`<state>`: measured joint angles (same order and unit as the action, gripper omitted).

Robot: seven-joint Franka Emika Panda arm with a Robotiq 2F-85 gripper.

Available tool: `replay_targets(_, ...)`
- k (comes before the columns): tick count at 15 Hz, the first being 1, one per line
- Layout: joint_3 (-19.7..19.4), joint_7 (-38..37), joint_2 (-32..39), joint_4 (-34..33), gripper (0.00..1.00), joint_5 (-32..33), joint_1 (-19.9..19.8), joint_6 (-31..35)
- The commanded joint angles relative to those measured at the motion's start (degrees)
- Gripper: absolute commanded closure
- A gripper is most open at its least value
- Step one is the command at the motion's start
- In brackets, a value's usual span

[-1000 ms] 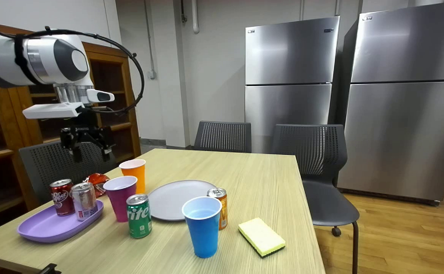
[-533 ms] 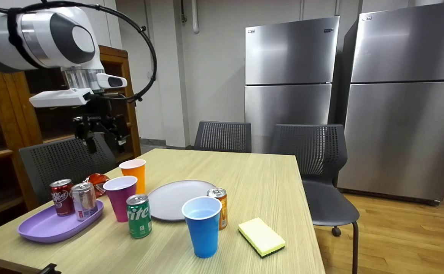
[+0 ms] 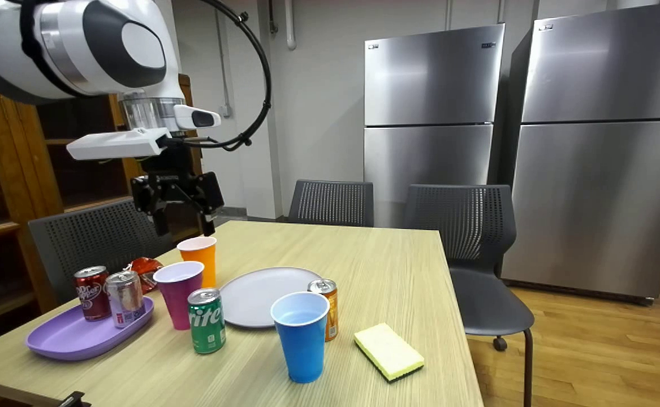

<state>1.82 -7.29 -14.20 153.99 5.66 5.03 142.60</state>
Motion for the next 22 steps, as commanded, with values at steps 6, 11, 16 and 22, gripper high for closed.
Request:
replay_targets(6,-3.42,10.05,0.42,5.03,0.00,-1.32,-2.97,4.99)
replay_targets(11,-5.69,16.94,4.47,4.92,0.00,-4.41,-2.37,7.74)
replay_targets(16,-5.38,21.86,8.37,4.24,0.00,-7.69,-2.09,8.98)
replay_targets(22,-3.48,20.28,12.19,3.34,0.00,-5.51,-2.30,10.40)
